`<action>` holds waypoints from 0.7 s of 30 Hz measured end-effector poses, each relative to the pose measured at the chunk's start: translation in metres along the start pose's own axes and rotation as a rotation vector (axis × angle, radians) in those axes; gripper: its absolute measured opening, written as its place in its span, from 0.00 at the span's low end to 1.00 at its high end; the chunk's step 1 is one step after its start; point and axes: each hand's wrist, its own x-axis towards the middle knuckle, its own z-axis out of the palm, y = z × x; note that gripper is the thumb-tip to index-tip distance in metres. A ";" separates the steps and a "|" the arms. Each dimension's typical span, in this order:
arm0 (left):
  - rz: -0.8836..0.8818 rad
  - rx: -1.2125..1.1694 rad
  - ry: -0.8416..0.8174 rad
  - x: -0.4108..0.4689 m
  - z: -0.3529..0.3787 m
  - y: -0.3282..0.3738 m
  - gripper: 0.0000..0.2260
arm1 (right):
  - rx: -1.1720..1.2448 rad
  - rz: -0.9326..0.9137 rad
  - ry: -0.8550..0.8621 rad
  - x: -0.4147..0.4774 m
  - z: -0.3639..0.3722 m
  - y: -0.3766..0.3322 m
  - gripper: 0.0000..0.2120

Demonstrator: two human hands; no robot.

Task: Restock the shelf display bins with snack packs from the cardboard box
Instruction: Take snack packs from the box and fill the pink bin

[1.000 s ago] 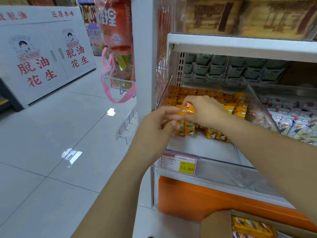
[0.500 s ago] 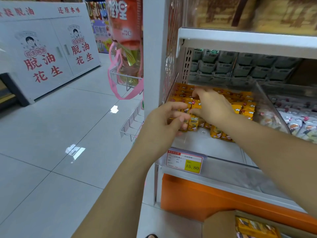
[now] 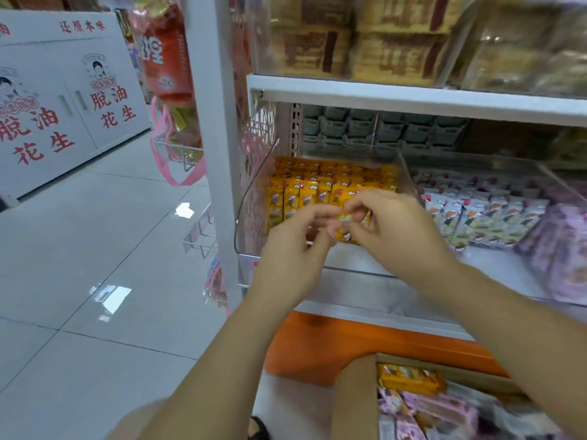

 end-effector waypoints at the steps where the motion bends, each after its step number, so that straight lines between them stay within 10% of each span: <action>1: 0.017 -0.014 -0.005 -0.010 0.011 0.005 0.13 | 0.016 -0.006 0.019 -0.016 -0.009 0.001 0.05; 10: -0.076 0.060 -0.376 -0.105 0.127 -0.023 0.12 | 0.086 0.449 -0.154 -0.224 -0.047 0.067 0.05; 21: -0.309 0.762 -1.037 -0.142 0.198 -0.091 0.18 | 0.068 0.749 -0.701 -0.359 -0.042 0.158 0.23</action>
